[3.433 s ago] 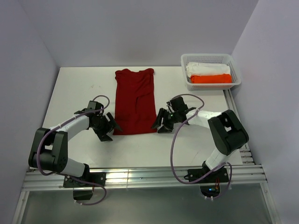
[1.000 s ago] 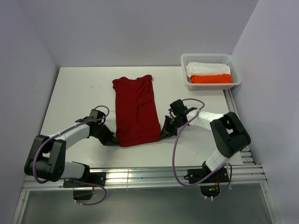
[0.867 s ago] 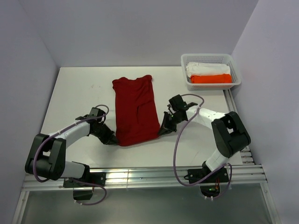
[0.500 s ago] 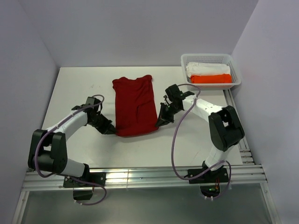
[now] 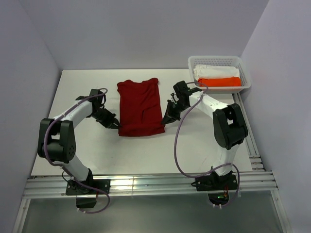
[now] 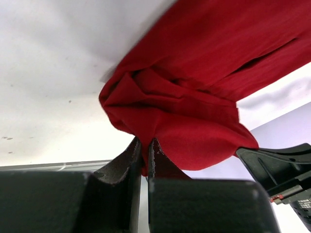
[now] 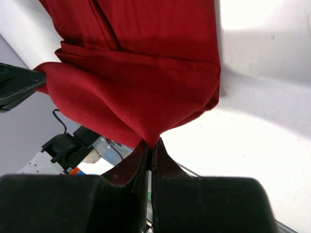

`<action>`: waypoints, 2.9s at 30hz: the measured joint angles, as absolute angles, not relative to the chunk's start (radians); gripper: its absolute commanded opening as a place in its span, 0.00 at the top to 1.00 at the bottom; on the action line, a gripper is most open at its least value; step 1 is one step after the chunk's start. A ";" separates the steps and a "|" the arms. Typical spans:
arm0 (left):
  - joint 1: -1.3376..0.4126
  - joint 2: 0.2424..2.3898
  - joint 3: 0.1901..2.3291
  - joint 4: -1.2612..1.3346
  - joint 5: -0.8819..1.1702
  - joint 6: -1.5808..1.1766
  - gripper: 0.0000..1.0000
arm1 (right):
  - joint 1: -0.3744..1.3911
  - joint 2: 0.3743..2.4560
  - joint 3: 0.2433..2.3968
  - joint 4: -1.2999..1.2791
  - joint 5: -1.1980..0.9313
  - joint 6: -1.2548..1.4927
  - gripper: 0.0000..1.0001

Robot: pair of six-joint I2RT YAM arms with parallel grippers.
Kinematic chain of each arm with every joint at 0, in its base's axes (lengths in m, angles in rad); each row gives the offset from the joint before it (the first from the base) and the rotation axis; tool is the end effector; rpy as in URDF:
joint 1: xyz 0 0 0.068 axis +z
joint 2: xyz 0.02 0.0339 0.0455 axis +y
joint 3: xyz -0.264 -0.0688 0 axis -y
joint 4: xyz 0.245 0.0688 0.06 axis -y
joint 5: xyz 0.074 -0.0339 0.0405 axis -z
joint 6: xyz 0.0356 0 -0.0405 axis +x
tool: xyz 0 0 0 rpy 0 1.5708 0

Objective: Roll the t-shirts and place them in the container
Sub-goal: Roll the tshirt

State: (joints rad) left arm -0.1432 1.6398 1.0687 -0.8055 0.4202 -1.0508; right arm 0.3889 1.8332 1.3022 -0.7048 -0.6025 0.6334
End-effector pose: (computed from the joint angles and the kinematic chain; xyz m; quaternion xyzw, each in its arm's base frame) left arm 0.2922 -0.0568 0.1904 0.4086 -0.8837 0.2250 0.0383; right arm 0.3293 0.1567 0.1985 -0.0657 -0.9406 -0.3330 0.0043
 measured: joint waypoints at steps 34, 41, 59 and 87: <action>-0.094 1.909 1.317 -0.823 0.430 -0.978 0.65 | 0.360 2.045 1.459 -0.625 -0.603 0.700 0.66; -0.091 1.908 1.326 -0.778 0.447 -0.971 0.21 | 0.352 2.044 1.486 -0.587 -0.580 0.721 0.61; -0.102 1.631 1.243 -0.566 0.569 -0.865 0.32 | 0.352 1.835 1.294 -0.261 -0.731 0.738 0.87; -0.151 1.811 0.802 0.069 0.841 -0.938 0.44 | 0.457 2.101 1.093 0.196 -0.884 0.930 1.00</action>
